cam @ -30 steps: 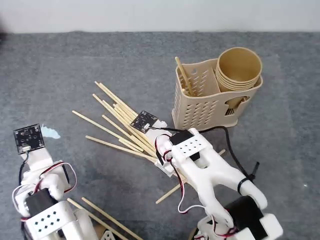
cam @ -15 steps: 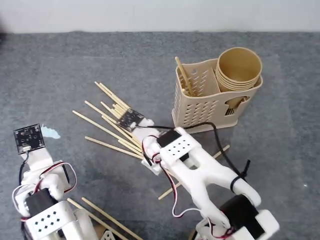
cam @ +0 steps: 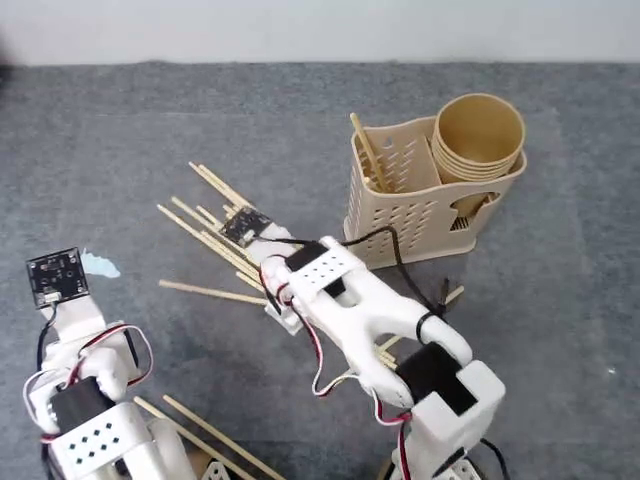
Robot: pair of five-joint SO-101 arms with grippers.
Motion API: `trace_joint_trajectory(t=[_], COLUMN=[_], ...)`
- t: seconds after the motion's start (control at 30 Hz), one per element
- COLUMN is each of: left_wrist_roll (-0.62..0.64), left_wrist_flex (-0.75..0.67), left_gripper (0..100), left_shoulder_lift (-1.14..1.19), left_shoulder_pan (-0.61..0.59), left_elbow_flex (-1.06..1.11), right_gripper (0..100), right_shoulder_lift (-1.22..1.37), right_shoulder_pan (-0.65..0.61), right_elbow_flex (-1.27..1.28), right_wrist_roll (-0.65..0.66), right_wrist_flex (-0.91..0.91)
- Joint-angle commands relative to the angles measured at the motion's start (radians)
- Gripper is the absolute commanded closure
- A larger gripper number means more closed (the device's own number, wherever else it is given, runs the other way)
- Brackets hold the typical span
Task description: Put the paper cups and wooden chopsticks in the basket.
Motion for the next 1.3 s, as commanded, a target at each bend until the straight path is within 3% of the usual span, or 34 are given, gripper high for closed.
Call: trace_joint_trajectory(t=[0.0,0.1,0.4,1.27], left_wrist_roll=[0.005,0.005,0.005,0.005], left_wrist_flex=[-0.023,-0.023,-0.023,-0.023], left_gripper=[99,99,99,99], left_shoulder_lift=[-0.012,-0.012,-0.012,-0.012], left_shoulder_pan=[0.003,0.003,0.003,0.003], left_elbow_flex=[-0.007,-0.007,-0.007,-0.007], right_gripper=[92.9,98.0,99.2,99.1], right_shoulder_lift=[0.031,0.030,-0.007,-0.561], right_shoulder_pan=[0.007,0.008,0.008,0.090], right_elbow_flex=[-0.026,-0.028,-0.028,-0.023], right_wrist_roll=[-0.011,-0.006,-0.006,-0.009], right_wrist_flex=[-0.012,-0.013,-0.004,0.217])
